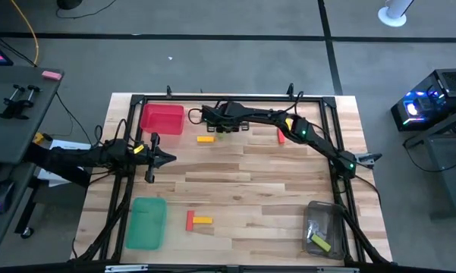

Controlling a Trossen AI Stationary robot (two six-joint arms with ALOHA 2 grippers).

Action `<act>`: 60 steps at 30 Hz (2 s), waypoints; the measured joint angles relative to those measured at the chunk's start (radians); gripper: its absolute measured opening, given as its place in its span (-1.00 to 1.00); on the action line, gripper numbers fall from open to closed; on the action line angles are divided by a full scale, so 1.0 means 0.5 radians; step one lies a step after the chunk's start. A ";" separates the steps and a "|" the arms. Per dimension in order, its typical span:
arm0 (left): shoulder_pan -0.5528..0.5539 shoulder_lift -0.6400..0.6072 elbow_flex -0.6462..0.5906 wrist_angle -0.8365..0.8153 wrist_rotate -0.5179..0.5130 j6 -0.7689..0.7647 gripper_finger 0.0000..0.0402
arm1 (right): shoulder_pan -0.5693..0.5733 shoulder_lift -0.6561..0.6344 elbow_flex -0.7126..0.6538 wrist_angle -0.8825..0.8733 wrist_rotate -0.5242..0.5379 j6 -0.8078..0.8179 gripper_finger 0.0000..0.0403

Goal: Sort blocks
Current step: Put the green block into the black bin

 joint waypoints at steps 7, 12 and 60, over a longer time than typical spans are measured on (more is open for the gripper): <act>0.000 0.001 0.000 0.000 0.000 0.000 -1.00 | -0.036 0.000 0.030 -0.237 -0.110 -0.078 -0.34; 0.000 0.001 0.001 0.000 0.000 0.001 -1.00 | -0.058 0.000 0.030 -0.237 -0.142 -0.230 -0.39; 0.000 0.001 0.001 0.000 0.001 0.001 -1.00 | -0.147 -0.130 0.021 -0.613 -0.466 -2.002 -0.62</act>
